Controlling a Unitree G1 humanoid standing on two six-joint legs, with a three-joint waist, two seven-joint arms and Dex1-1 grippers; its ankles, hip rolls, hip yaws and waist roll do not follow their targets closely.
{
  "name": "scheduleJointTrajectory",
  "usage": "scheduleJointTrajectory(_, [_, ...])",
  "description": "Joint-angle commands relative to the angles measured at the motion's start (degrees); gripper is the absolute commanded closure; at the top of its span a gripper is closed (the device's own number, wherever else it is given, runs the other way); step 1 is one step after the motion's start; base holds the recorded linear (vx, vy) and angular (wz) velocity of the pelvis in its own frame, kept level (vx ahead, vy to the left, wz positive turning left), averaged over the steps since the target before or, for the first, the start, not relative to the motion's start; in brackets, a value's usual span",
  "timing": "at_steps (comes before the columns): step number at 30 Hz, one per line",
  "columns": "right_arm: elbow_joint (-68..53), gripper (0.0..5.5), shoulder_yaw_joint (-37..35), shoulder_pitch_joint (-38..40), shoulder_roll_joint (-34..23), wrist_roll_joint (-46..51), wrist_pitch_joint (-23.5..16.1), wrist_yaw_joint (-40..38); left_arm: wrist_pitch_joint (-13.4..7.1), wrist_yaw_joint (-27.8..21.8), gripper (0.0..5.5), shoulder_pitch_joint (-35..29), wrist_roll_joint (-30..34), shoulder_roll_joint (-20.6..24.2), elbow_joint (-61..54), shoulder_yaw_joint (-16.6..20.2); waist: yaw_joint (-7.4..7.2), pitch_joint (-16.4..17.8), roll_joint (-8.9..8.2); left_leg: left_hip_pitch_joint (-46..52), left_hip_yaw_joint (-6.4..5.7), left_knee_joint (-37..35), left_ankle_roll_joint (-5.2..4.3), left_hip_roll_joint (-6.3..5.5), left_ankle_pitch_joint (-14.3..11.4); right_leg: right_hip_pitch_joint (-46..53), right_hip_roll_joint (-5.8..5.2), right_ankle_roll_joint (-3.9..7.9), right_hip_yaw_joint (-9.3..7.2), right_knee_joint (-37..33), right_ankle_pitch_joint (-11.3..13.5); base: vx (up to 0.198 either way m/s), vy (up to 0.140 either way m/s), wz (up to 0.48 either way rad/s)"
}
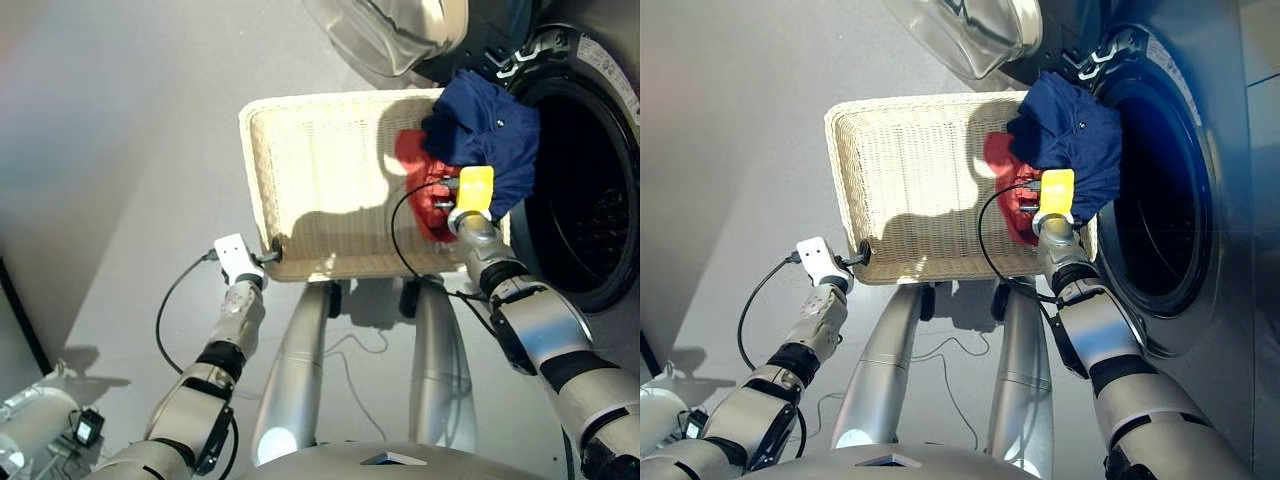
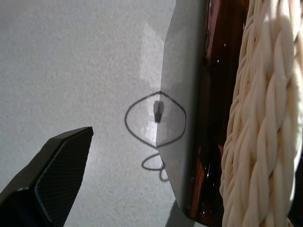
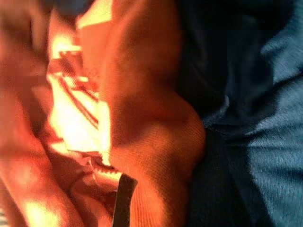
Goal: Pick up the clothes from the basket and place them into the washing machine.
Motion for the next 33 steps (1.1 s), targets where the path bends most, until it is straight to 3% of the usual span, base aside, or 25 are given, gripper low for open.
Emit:
scheduleJointTrajectory(1, [-8.4, 5.5, -3.3, 1.4, -2.0, 14.1, -6.4, 1.6, -3.0, -0.4, 0.0, 2.9, -0.6, 1.7, 0.0, 3.6, -1.33, -1.2, 3.72, 3.1, 2.06, -4.9, 2.84, -1.01, -0.3, 5.4, 1.85, 2.92, 0.55, -4.8, -0.5, 0.0, 0.0, 0.0])
scheduleJointTrajectory(6, [-25.9, 5.5, -12.6, 4.4, -1.7, 29.5, -14.5, 5.2, -3.6, -0.7, 0.0, 5.6, -1.1, 1.3, -2.5, 4.1, -2.47, -0.7, 4.43, 5.5, 3.02, -6.6, 2.65, -0.88, -0.1, 7.3, 2.32, 3.38, 1.54, -6.6, 0.0, -0.01, 0.024, -0.16])
scheduleJointTrajectory(12, [-30.2, 5.5, -18.2, 1.7, -6.9, 33.8, -20.2, 3.1, -3.8, -1.1, 0.0, 7.2, -0.8, 1.3, -2.2, 3.8, -2.73, -1.2, 5.31, 6.8, 3.78, -6.5, 2.72, -0.71, -0.4, 7.7, 2.58, 3.56, 2.62, -6.7, 0.2, -0.005, 0.005, -0.068])
scheduleJointTrajectory(19, [-34.1, 5.5, -31.0, -4.3, -11.8, 37.4, -35.1, -4.9, -5.0, -0.3, 0.0, 8.8, -0.7, 0.8, -3.9, 2.0, -2.24, -2.1, 7.51, 5.6, 3.77, -5.6, 3.53, -1.58, -1.1, 6.3, 2.58, 3.97, 3.84, -5.8, -0.2, 0.0, 0.0, 0.0])
scheduleJointTrajectory(23, [-31.0, 5.5, -31.5, -4.1, -13.7, 31.6, -34.6, -11.5, -5.3, 0.1, 0.0, 9.5, 0.2, 1.2, -5.1, 1.0, -1.6, -2.9, 8.48, 4.8, 3.58, -5.2, 3.64, -1.79, -1.3, 5.3, 2.24, 3.97, 4.08, -4.7, -0.4, 0.0, 0.0, 0.0])
scheduleJointTrajectory(28, [-27.3, 5.5, -30.7, -3.3, -11.6, 27.8, -32.5, -15.5, -5.3, 0.6, 0.0, 10.3, 0.6, 1.5, -5.4, 0.9, -0.82, -3.3, 9.05, 4.4, 3.51, -5.3, 3.79, -1.87, -1.4, 5.0, 2.15, 3.92, 4.06, -4.8, -0.3, 0.0, 0.0, 0.0])
scheduleJointTrajectory(29, [-25.9, 4.4, -29.7, -2.9, -11.4, 27.3, -30.8, -15.1, -5.3, 0.6, 0.0, 10.4, 0.7, 1.6, -5.5, 0.9, -0.8, -3.3, 8.88, 4.4, 3.53, -5.3, 3.77, -1.78, -1.4, 5.1, 2.14, 3.88, 4.02, -5.0, -0.2, 0.0, 0.0, 0.0])
scheduleJointTrajectory(30, [-23.3, 0.0, -27.4, -2.6, -11.7, 26.6, -28.3, -14.5, -5.2, 0.7, 0.0, 10.1, 0.7, 2.1, -5.6, 1.0, -0.76, -3.2, 8.53, 4.3, 3.6, -5.3, 3.7, -1.68, -1.3, 5.2, 2.13, 3.84, 3.95, -5.2, 0.0, 0.0, 0.0, 0.0])
scheduleJointTrajectory(33, [-20.2, 0.0, -23.0, -2.2, -10.0, 28.2, -23.7, -10.5, -5.0, 0.6, 0.0, 9.9, 0.7, 2.0, -6.7, 1.0, -0.99, -2.8, 8.11, 4.2, 3.74, -5.1, 3.61, -1.38, -1.3, 5.3, 2.22, 3.68, 3.72, -5.8, 0.4, 0.0, 0.0, 0.0])
